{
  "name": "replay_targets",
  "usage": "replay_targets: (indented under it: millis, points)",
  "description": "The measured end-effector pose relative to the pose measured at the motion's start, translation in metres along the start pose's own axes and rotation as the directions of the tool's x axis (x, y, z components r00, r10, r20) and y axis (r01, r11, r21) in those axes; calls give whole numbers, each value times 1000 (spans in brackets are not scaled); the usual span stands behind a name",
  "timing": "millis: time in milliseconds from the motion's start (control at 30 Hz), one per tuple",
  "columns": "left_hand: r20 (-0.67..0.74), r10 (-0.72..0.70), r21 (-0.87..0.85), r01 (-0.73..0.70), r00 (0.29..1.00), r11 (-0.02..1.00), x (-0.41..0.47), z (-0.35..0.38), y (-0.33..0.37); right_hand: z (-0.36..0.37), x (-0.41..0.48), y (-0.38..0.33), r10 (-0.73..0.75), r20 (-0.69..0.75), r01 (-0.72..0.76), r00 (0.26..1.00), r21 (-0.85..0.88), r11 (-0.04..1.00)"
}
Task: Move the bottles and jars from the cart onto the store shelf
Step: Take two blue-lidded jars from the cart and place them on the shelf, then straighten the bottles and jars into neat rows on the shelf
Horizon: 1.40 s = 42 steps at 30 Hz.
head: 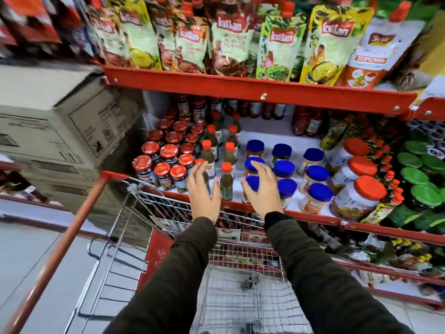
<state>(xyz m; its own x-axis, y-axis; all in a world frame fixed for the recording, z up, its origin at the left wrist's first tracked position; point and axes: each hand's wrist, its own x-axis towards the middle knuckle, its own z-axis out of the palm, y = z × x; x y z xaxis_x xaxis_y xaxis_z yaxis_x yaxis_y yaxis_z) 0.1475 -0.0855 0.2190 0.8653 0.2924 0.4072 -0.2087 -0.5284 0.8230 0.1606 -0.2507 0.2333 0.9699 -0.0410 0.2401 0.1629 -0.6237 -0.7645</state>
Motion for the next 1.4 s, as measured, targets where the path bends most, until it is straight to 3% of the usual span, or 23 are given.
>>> replay_targets:
  millis: [200,267,500,667,833,967,1133,1400]
  points:
    - [147,-282,-25,288,948,957,42,-12,-32,39,24,-24,106,22,-105,994,-43,994]
    - [218,-313,13,318,924,948,58,-13,-43,48,31,-26,117,-3,-117,993,-27,993]
    - [356,-240,-22,265,903,964,85,-19,-63,57,49,-26,154,37,-154,987,-24,988]
    - [277,-265,-2,277,924,961,87,-17,-64,53,51,-26,67,141,-63,988,-37,997]
    - [253,-301,43,301,919,953,88,-13,-61,51,53,-29,92,196,-86,976,-38,996]
    - [307,-225,27,228,925,973,86,-15,-62,49,53,-29,157,134,-152,978,-45,987]
    - [447,-153,-39,190,881,981,86,-24,-63,53,51,-29,233,39,-232,972,-21,973]
    - [269,-273,28,276,924,961,90,-24,-61,50,53,-29,231,182,-246,956,67,967]
